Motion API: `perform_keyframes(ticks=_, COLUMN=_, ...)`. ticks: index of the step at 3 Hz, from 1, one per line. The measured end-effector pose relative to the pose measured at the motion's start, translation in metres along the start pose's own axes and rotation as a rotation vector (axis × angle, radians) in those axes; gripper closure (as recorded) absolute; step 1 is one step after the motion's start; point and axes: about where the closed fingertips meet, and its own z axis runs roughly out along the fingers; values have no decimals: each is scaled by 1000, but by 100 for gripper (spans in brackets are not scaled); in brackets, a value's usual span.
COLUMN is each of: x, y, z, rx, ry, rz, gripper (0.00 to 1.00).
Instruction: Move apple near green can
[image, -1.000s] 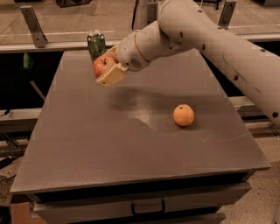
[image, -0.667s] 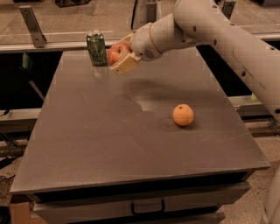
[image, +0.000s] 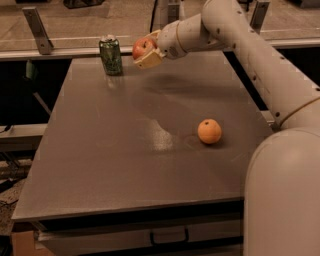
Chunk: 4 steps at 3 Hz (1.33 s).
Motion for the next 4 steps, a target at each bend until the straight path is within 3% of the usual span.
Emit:
perform_keyframes(ticks=2, x=25, y=-20, z=37, rx=64, ry=49, rz=114, gripper=100)
perform_keyframes(ticks=4, x=43, y=1, z=77, rx=41, ry=44, rz=180, gripper=100)
